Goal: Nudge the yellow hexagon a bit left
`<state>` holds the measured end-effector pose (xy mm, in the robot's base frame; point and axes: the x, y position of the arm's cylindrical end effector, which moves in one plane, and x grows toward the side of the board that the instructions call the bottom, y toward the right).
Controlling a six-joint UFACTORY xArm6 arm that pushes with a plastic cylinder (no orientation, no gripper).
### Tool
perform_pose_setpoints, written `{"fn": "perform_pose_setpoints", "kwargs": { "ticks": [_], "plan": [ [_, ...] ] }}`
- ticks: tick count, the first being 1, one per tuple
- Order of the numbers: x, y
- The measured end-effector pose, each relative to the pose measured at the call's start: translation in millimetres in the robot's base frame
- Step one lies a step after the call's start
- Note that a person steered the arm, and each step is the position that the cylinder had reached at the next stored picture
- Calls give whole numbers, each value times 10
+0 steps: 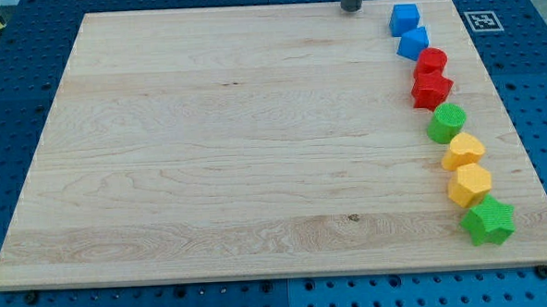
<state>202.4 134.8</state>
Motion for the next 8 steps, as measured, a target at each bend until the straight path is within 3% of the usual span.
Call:
{"fn": "perform_pose_setpoints", "kwargs": {
  "ticks": [1, 3, 4, 6, 7, 8],
  "plan": [
    [-53, 619],
    [24, 1231],
    [386, 1678],
    [2369, 1924],
    [3136, 1930],
    [3170, 1930]
  ]
}}
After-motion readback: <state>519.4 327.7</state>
